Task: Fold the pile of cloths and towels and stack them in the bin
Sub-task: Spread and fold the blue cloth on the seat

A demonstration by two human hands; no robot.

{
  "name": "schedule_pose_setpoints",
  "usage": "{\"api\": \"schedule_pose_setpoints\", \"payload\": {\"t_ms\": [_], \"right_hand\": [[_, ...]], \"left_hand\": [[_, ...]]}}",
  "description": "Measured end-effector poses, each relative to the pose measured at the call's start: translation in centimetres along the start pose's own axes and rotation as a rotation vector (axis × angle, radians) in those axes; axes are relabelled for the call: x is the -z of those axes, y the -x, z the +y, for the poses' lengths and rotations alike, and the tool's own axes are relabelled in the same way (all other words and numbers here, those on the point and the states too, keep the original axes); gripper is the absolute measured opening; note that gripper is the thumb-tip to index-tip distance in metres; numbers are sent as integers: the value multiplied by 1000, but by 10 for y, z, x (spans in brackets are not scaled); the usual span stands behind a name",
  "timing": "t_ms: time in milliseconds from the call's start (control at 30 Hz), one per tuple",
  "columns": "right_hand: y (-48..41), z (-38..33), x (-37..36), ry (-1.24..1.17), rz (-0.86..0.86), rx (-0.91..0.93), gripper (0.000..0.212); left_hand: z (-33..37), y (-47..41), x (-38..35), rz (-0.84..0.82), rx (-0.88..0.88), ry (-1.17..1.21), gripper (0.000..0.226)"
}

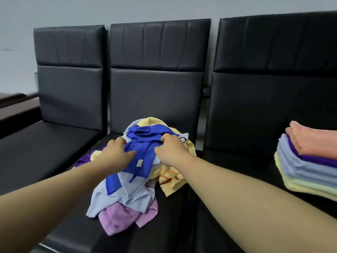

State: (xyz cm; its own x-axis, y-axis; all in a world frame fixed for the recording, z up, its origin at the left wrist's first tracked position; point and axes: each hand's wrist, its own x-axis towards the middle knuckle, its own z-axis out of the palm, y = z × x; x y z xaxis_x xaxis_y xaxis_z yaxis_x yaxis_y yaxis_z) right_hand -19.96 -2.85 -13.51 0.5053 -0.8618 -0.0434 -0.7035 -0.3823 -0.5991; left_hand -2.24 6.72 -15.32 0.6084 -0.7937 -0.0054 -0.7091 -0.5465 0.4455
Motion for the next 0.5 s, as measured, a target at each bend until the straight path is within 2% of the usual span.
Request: {"api": "schedule_pose_setpoints", "payload": {"t_ms": [133,167,233,333,400,500], "right_hand": [[-47,-12,-16,24,-13,-108,54],[-59,-14,-21,58,-48,-146,47],[-69,-13,-24,144,-104,-187,19],[-84,-1,-22,82,-57,-116,10],[-80,4,-15,9,-27,-46,7],[-72,14,2,-205,-5,-62,20]], "left_hand": [[-1,-25,-10,12,-98,60,55],[-1,-32,-12,11,-127,67,55],[6,-46,-12,32,-181,46,54],[19,-70,-10,47,-212,-17,58],[22,-81,-10,3,-222,-68,48],[27,-88,-12,-42,-278,-101,21]]}}
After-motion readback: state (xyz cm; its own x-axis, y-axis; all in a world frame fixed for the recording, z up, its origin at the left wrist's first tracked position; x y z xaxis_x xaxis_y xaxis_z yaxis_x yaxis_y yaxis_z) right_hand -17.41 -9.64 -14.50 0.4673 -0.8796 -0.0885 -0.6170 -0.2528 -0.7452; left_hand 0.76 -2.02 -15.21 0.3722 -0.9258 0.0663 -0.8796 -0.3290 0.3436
